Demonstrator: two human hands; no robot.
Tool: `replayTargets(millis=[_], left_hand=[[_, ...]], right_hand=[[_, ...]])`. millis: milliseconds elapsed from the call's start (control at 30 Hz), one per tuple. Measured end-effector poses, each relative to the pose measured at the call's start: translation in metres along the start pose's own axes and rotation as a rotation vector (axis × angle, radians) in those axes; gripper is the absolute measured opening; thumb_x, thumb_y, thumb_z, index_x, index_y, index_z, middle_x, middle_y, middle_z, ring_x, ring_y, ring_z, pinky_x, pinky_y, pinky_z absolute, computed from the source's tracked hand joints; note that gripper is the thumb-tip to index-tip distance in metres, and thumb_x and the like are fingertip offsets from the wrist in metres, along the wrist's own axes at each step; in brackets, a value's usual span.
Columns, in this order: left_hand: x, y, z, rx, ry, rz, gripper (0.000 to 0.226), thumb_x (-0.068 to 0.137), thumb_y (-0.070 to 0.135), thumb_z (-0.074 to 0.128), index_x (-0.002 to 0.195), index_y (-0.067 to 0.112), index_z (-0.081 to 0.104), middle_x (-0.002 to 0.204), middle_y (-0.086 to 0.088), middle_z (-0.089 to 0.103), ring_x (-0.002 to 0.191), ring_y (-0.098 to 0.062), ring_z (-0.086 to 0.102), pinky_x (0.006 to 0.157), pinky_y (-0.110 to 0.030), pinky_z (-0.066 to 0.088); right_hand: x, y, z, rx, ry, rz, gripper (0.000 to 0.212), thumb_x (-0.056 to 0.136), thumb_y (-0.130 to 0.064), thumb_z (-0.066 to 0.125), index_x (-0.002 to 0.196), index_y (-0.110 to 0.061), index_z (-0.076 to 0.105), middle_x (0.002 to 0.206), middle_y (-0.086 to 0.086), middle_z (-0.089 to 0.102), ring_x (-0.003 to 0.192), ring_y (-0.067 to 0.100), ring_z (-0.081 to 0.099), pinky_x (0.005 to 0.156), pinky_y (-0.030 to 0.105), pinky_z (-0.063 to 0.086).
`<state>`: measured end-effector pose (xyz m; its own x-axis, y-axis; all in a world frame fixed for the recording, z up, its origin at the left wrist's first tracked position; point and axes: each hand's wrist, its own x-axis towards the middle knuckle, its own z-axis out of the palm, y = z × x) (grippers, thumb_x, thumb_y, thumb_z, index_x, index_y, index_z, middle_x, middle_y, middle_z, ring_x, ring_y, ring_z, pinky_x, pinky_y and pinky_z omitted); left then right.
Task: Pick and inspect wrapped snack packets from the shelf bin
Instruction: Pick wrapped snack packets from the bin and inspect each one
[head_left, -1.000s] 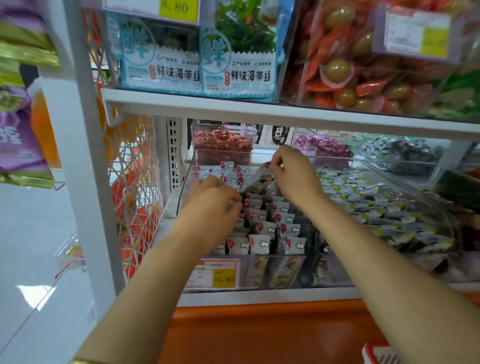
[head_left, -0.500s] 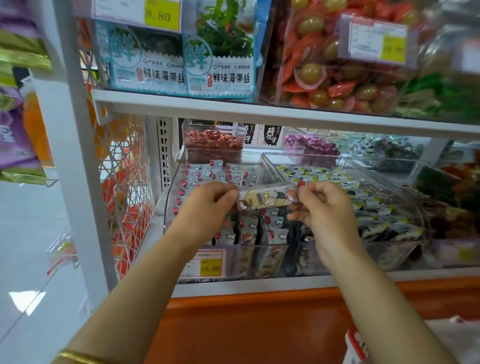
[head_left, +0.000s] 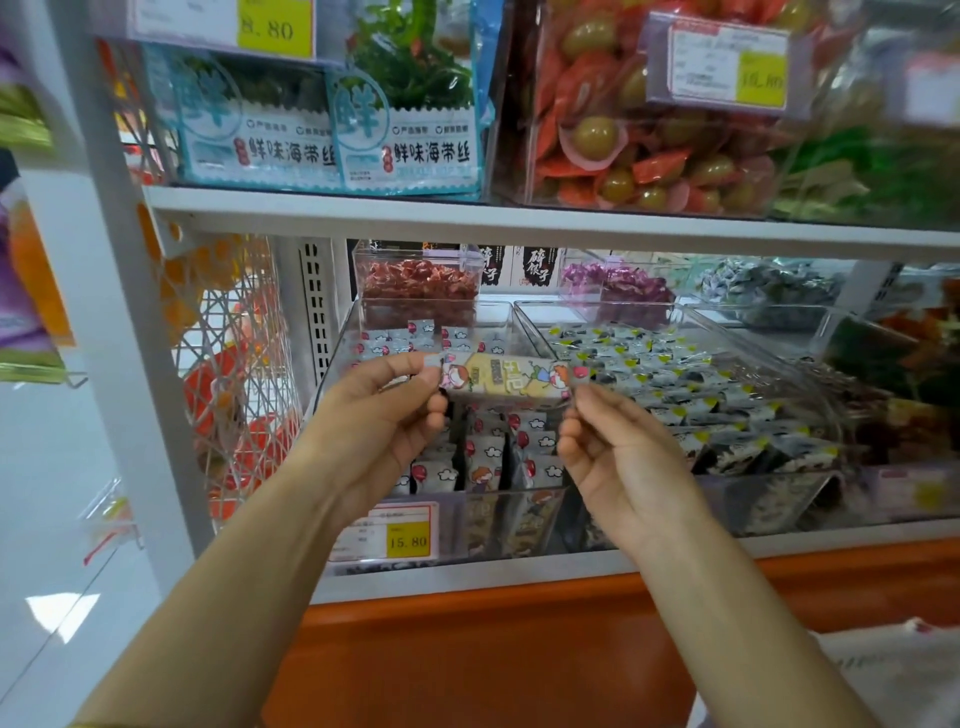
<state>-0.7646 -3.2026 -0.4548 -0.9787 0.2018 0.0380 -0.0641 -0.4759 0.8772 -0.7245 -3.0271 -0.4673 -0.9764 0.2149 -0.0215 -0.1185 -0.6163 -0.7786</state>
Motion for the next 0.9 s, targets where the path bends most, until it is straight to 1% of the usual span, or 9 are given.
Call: replayTargets(millis=[167, 267, 367, 433, 533, 667, 733, 800, 900], left_hand=[[-0.002, 0.001, 0.002, -0.029, -0.032, 0.008, 0.022, 0.087, -0.01, 0.048, 0.097, 0.006, 0.059, 0.06, -0.004, 0.063, 0.055, -0.011, 0.063, 0.057, -0.018, 0.055], [-0.002, 0.002, 0.0, 0.029, -0.044, 0.017, 0.022, 0.086, -0.01, 0.049, 0.09, 0.007, 0.062, 0.064, -0.003, 0.066, 0.061, -0.013, 0.066, 0.059, -0.02, 0.056], [-0.002, 0.001, 0.0, 0.129, -0.041, -0.001, 0.006, 0.083, 0.013, 0.063, 0.08, 0.009, 0.066, 0.068, -0.003, 0.065, 0.064, -0.015, 0.065, 0.058, -0.024, 0.055], [-0.002, -0.002, 0.001, 0.29, -0.031, 0.032, 0.018, 0.079, 0.028, 0.066, 0.075, 0.011, 0.071, 0.074, -0.004, 0.067, 0.069, -0.015, 0.063, 0.061, -0.024, 0.055], [-0.002, -0.006, 0.005, 0.423, -0.027, 0.114, 0.017, 0.086, 0.018, 0.061, 0.087, 0.004, 0.071, 0.097, -0.01, 0.07, 0.082, -0.018, 0.065, 0.069, -0.022, 0.056], [-0.003, -0.003, 0.006, 0.396, -0.068, 0.101, 0.027, 0.083, 0.006, 0.062, 0.11, 0.003, 0.064, 0.11, -0.017, 0.065, 0.093, -0.02, 0.069, 0.08, -0.023, 0.056], [-0.004, 0.001, 0.006, 0.342, -0.105, 0.099, 0.033, 0.079, 0.005, 0.063, 0.111, 0.002, 0.063, 0.112, -0.019, 0.065, 0.095, -0.023, 0.068, 0.081, -0.023, 0.055], [-0.005, 0.003, 0.006, 0.276, -0.131, 0.09, 0.033, 0.075, 0.005, 0.062, 0.108, 0.001, 0.065, 0.108, -0.018, 0.068, 0.095, -0.022, 0.068, 0.078, -0.021, 0.055], [-0.006, 0.005, 0.007, 0.227, -0.124, 0.083, 0.023, 0.083, -0.003, 0.054, 0.102, 0.001, 0.067, 0.101, -0.014, 0.071, 0.094, -0.022, 0.068, 0.074, -0.02, 0.055]], right_hand=[[0.001, -0.004, 0.0, 0.172, -0.004, 0.009, 0.012, 0.087, 0.003, 0.053, 0.089, -0.005, 0.062, 0.058, 0.004, 0.063, 0.05, 0.01, 0.062, 0.047, 0.018, 0.051], [0.001, -0.003, -0.002, 0.105, -0.019, -0.04, 0.019, 0.089, 0.008, 0.048, 0.09, -0.006, 0.061, 0.06, 0.006, 0.067, 0.056, 0.013, 0.067, 0.051, 0.02, 0.053], [0.003, 0.001, -0.003, -0.018, 0.002, -0.144, 0.018, 0.09, 0.007, 0.049, 0.091, -0.007, 0.061, 0.061, 0.003, 0.068, 0.059, 0.015, 0.068, 0.054, 0.022, 0.055], [0.003, 0.002, -0.004, -0.069, -0.004, -0.175, 0.006, 0.088, -0.005, 0.056, 0.09, -0.008, 0.061, 0.061, 0.001, 0.067, 0.058, 0.015, 0.066, 0.053, 0.024, 0.055], [0.003, 0.005, -0.004, -0.255, 0.023, -0.21, 0.023, 0.076, -0.029, 0.068, 0.084, -0.01, 0.059, 0.064, -0.001, 0.064, 0.057, 0.013, 0.062, 0.051, 0.026, 0.053], [0.002, 0.006, -0.005, -0.409, 0.036, -0.272, 0.01, 0.085, -0.014, 0.065, 0.087, -0.006, 0.06, 0.083, 0.009, 0.064, 0.062, 0.013, 0.062, 0.053, 0.025, 0.054], [0.001, 0.004, -0.004, -0.348, 0.012, -0.241, 0.003, 0.086, -0.01, 0.062, 0.085, -0.008, 0.063, 0.082, 0.008, 0.067, 0.063, 0.014, 0.063, 0.052, 0.023, 0.053], [0.0, 0.002, -0.004, -0.277, -0.014, -0.202, 0.009, 0.086, -0.008, 0.061, 0.079, -0.01, 0.065, 0.074, 0.006, 0.071, 0.06, 0.015, 0.065, 0.051, 0.023, 0.053], [-0.001, 0.0, -0.004, -0.239, -0.028, -0.181, 0.011, 0.087, -0.007, 0.059, 0.077, -0.009, 0.064, 0.071, 0.005, 0.072, 0.059, 0.017, 0.067, 0.052, 0.024, 0.055]])
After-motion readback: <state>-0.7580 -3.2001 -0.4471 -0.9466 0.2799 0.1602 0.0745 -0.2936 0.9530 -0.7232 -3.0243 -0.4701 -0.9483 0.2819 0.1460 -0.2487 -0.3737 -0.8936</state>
